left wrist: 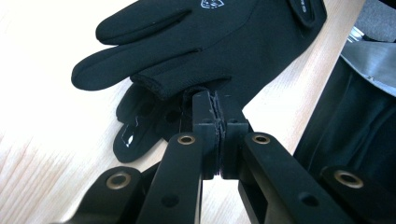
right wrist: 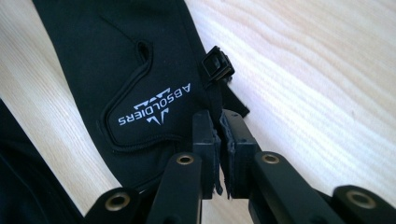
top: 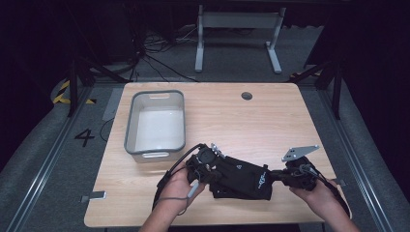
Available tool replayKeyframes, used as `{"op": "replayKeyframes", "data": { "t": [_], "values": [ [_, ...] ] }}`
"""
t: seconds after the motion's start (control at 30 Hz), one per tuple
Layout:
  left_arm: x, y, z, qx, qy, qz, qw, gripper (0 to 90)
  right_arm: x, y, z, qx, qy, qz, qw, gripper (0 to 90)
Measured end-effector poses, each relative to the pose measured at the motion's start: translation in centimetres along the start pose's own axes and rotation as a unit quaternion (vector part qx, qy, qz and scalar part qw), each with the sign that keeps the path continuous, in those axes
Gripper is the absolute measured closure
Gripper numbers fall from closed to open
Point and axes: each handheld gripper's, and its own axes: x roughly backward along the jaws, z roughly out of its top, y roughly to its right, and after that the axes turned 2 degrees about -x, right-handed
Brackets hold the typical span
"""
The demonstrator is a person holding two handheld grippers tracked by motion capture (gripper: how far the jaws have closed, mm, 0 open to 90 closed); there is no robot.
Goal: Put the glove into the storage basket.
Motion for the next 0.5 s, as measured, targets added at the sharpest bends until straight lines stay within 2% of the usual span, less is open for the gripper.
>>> {"op": "replayKeyframes", "data": {
  "t": [0.37,0.5],
  "values": [
    [0.8,1.1,-0.9,0.001,0.009,0.004,1.0000,88.0,-0.4,0.3,1.5,0.016,0.012,0.003,0.9998,84.9],
    [0.7,1.3,-1.0,0.002,0.005,-0.001,1.0000,87.6,-0.8,0.5,1.9,0.018,0.013,-0.001,0.9997,84.9]
  ]
}}
